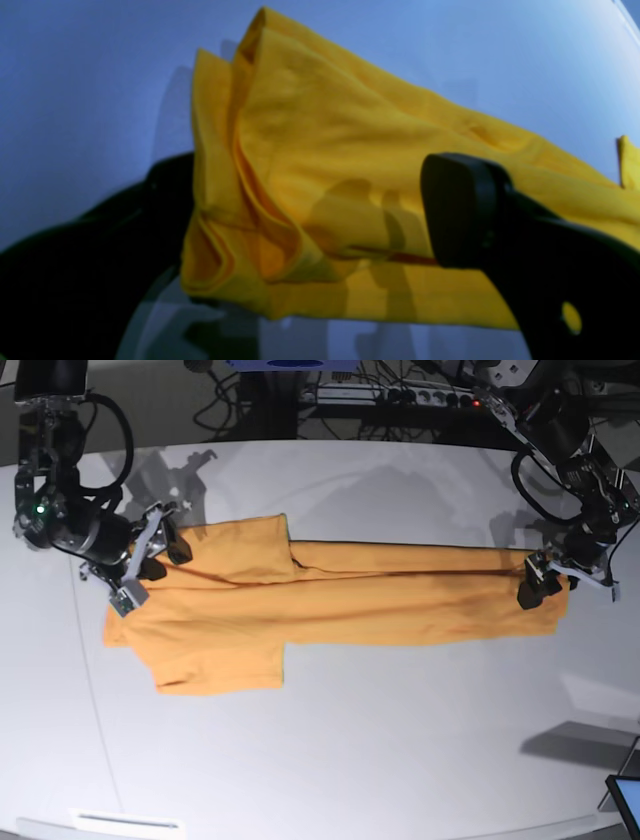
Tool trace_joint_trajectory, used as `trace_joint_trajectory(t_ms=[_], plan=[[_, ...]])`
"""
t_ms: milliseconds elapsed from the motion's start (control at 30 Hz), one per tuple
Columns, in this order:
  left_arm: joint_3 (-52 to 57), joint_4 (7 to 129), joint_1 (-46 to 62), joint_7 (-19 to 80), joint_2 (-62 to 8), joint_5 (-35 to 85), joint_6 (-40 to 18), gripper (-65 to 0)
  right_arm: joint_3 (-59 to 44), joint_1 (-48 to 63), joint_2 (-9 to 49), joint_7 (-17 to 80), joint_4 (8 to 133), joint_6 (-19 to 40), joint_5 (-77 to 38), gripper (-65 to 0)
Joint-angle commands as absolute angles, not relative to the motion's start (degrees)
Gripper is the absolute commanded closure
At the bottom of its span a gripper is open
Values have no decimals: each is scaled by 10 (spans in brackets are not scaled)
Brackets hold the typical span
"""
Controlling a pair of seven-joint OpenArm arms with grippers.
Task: Fold the T-shirt properly
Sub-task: 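Close the left gripper on the hem end fabric of the strip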
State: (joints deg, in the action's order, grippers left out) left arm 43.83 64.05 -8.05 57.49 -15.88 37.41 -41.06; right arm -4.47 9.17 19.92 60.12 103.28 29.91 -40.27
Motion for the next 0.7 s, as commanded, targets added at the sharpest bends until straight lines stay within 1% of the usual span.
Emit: trace_joint_trajectory(t_ms=[0,233,267,367,467,667], plan=[[435,631,-72,645,-154,323,-400,-633,-47,86,205,590,1041,300,-413,-284],[434,630,-66,647,-154,320,-400,-630,-47,86,204,590,1041,300,-413,-284],[434,629,-65,647,-154,320,-400,-615,-47,86,204,590,1041,300,-413,-284],[433,629,-65,648,-154,320,-400,-511,-47,85,204,590,1041,300,-413,-284],[409,629,-65,647,-155,320,-400,-400,-47,85,204,591,1043,300,-413,-284],[396,628,-65,647,-154,320,-400,-213,-47,85,204,592,1043,300,-413,-284]])
